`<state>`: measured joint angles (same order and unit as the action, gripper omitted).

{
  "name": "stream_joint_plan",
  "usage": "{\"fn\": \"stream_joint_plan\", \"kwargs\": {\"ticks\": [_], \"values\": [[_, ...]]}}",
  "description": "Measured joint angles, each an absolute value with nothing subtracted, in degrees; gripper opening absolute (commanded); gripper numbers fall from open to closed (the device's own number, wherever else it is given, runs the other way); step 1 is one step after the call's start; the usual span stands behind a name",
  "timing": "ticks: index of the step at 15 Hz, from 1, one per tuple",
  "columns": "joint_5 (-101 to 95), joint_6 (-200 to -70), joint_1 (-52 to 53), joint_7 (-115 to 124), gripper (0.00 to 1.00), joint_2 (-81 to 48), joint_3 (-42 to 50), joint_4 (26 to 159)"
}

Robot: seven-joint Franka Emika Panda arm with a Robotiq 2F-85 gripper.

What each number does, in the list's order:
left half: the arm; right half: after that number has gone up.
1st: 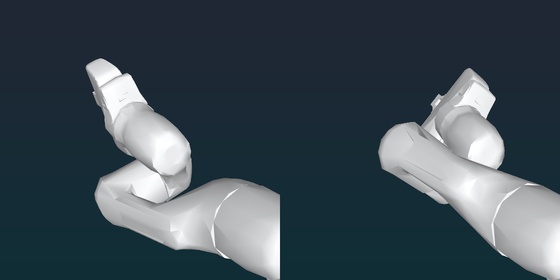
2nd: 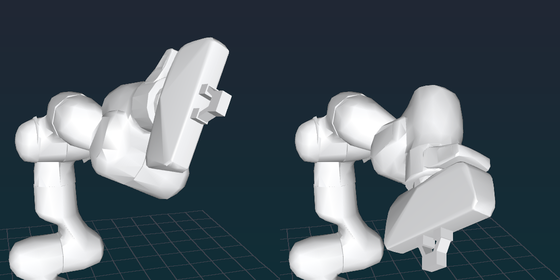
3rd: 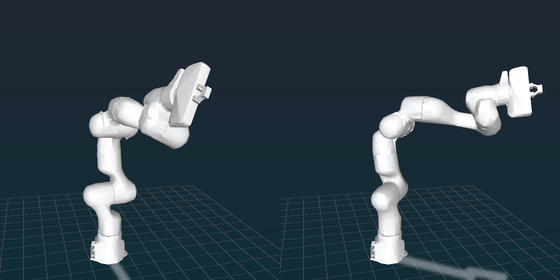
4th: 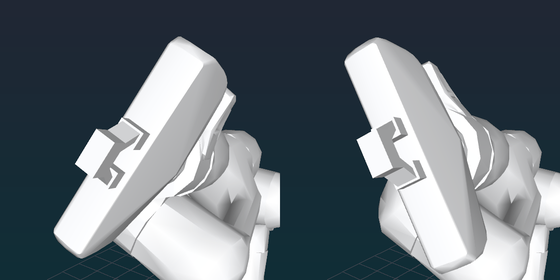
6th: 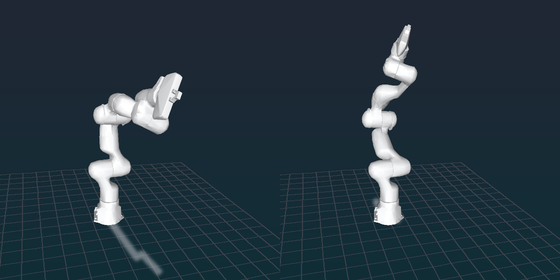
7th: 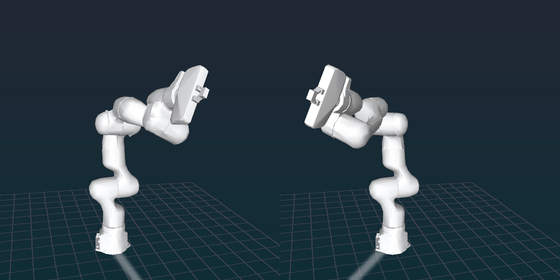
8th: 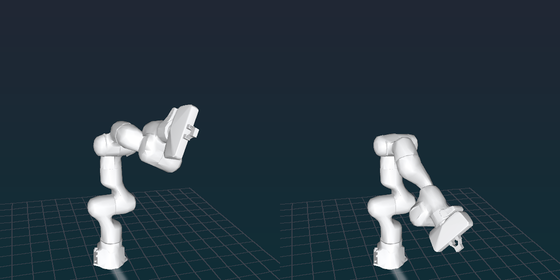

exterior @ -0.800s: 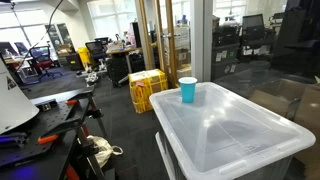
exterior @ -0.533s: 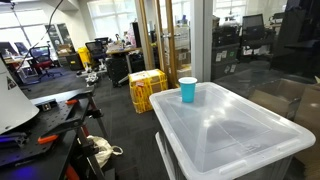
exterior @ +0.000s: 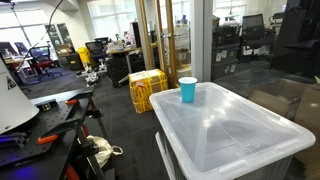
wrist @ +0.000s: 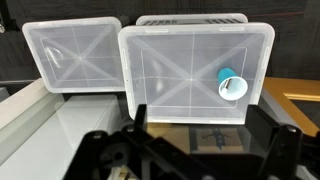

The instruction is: Take the marker out of the light blue cup

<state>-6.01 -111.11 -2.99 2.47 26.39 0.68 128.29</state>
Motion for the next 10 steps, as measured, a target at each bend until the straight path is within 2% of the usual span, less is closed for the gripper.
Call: {"fn": "stream_joint_plan", "kwargs": {"ticks": [10], "values": [[-2.9, -130.4, -2.4, 10.6, 1.0, 22.6, -1.2, 133.8]]}}
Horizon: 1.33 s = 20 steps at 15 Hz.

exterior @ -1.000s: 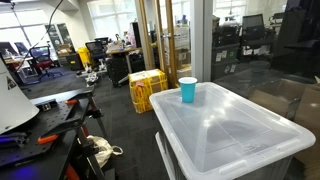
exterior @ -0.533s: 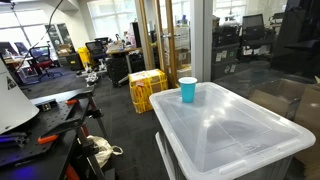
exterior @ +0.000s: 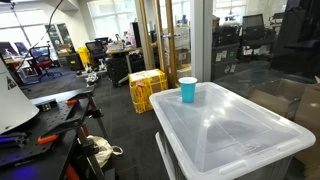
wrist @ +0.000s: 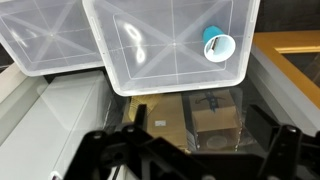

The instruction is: Take the marker out of the light blue cup

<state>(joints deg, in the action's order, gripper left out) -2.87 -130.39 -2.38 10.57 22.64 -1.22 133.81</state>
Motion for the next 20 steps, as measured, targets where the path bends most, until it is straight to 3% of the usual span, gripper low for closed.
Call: {"fn": "stream_joint_plan", "kwargs": {"ticks": [8, 20], "values": [[2.0, -142.0, -2.4, 20.8, 1.0, 16.9, -3.1, 134.2], [6.6, -141.5, -1.3, 26.4, 1.0, 9.1, -3.7, 128.6]]}}
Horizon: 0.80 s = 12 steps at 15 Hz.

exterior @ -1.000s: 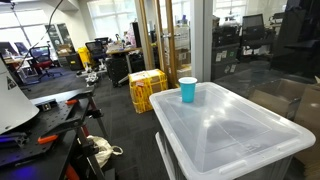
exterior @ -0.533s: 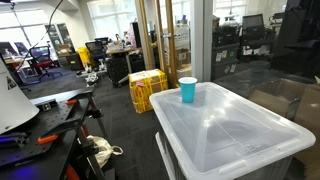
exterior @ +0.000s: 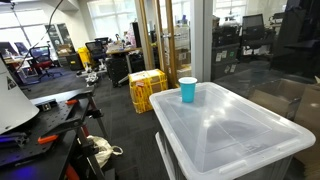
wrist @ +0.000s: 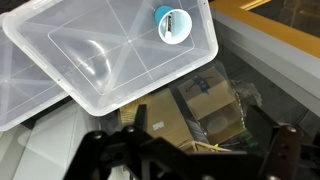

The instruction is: Take the marker out of the light blue cup

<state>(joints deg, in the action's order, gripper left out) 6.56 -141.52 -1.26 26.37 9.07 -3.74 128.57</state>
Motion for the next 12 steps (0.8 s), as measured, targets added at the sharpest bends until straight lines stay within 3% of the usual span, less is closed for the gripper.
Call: {"fn": "stream_joint_plan", "kwargs": {"ticks": [12], "values": [[-5.1, -144.8, -3.1, 51.1, 1.0, 6.1, -4.1, 128.9]]}}
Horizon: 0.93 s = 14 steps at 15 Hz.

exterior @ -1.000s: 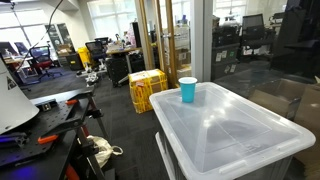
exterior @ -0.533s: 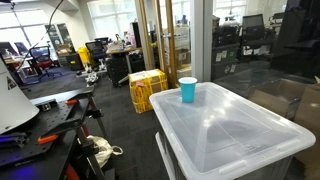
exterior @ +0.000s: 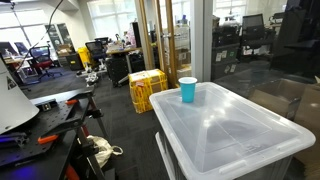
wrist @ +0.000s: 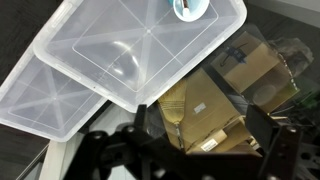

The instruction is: Take the marker out of the light blue cup

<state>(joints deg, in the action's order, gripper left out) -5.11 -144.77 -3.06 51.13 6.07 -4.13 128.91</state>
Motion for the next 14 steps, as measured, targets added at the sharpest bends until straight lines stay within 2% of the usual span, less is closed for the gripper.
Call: {"fn": "stream_joint_plan", "kwargs": {"ticks": [14], "values": [[-3.3, -144.7, 3.0, 51.0, 1.0, -6.1, -4.7, 124.8]]}}
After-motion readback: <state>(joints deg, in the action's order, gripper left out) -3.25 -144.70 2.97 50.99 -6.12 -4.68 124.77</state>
